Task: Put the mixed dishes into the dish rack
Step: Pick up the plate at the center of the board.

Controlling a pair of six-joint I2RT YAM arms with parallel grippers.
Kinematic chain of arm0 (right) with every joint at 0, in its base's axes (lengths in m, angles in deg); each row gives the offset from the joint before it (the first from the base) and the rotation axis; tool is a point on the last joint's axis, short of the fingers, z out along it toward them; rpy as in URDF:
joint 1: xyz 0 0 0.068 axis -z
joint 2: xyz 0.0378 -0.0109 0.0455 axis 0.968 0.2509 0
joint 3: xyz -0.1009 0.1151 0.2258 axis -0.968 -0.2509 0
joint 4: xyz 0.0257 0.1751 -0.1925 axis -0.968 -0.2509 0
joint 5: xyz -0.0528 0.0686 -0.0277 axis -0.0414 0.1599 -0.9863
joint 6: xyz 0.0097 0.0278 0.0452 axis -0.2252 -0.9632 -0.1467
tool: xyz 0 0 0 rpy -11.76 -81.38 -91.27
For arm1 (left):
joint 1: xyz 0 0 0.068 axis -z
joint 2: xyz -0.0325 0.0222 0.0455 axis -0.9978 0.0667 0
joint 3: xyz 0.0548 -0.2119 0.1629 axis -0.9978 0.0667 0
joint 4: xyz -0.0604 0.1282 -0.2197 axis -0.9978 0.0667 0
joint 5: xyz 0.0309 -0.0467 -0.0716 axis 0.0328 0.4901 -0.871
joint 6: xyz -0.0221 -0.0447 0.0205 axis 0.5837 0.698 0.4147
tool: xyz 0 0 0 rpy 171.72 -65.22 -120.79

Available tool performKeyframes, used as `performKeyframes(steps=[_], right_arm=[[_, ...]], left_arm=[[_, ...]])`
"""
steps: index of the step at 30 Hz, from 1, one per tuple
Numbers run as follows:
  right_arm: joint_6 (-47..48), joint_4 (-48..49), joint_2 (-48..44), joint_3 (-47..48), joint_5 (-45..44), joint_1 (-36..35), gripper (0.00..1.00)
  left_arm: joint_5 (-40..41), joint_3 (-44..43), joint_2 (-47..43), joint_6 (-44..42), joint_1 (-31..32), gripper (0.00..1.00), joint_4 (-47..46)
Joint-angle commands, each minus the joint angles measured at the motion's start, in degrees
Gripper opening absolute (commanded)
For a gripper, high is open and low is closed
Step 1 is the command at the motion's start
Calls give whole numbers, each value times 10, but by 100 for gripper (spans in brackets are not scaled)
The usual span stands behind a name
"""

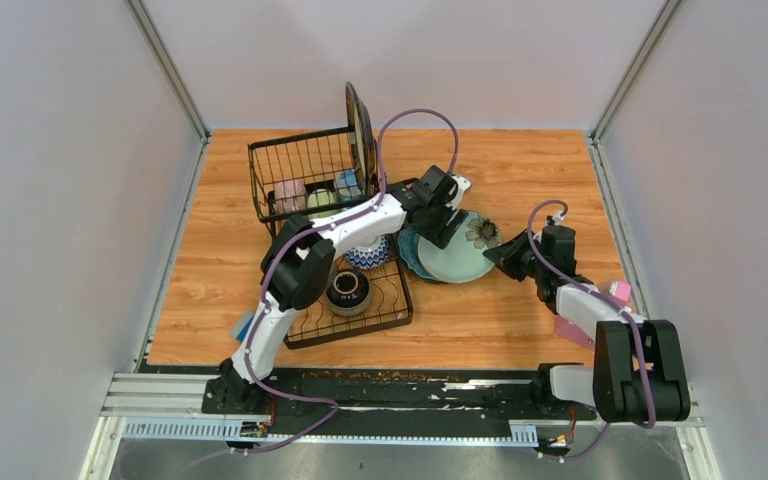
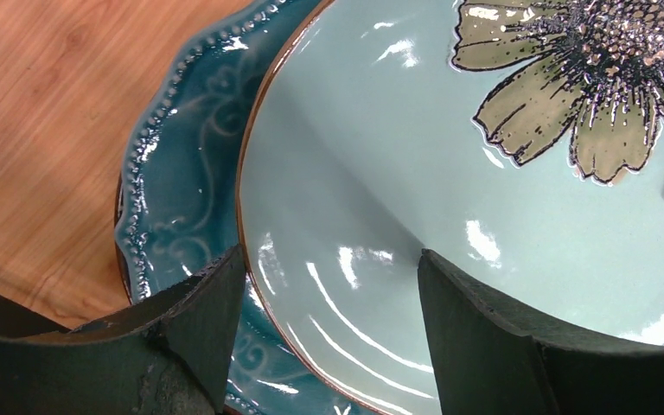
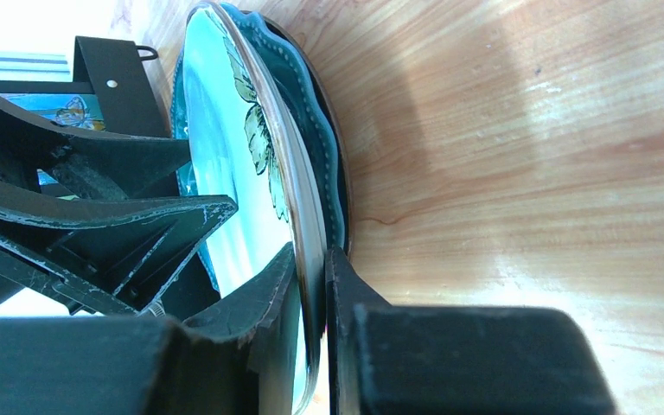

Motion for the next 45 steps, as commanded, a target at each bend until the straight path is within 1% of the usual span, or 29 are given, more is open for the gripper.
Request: performKeyframes(steps=[1, 3, 6, 11, 15, 17, 21, 23, 26, 29, 36, 41, 43, 45], right_arm=[[-11, 18, -11, 22, 18, -24, 6], [-17, 17, -4, 21, 20, -23, 11], [-30, 35, 6, 12, 23, -24, 22], [-54, 78, 39, 12, 48, -24, 31], [-73, 110, 65, 13, 63, -24, 31], [-75, 112, 66, 13, 60, -24, 29], [-67, 80, 45, 15, 29, -24, 25], [-57, 57, 30, 17, 11, -24, 25], [-50, 25, 13, 20, -11, -24, 32], [-47, 13, 4, 18, -19, -23, 38], [-41, -11, -8, 20, -24, -24, 39], [-18, -75, -29, 39, -62, -24, 49], [-12, -88, -36, 42, -71, -24, 50], [-12, -92, -40, 40, -73, -24, 48]], left_arm=[[-166, -4, -18, 22, 63, 77, -54], [-175, -4, -16, 23, 63, 77, -58], [-183, 1, -16, 23, 64, 76, -64], [-203, 8, -14, 23, 65, 73, -72], [-200, 7, -12, 23, 67, 73, -69], [-194, 5, -12, 20, 67, 73, -63], [-178, 3, -13, 19, 67, 73, -55], [-175, 2, -12, 20, 67, 73, -54], [-177, 0, -9, 23, 67, 73, -54], [-177, -4, -7, 24, 67, 73, -51], [-166, -6, -7, 24, 67, 73, -44], [-148, -10, -3, 25, 67, 73, -34], [-146, -13, -1, 25, 67, 73, -32], [-144, -15, 1, 27, 67, 73, -30]])
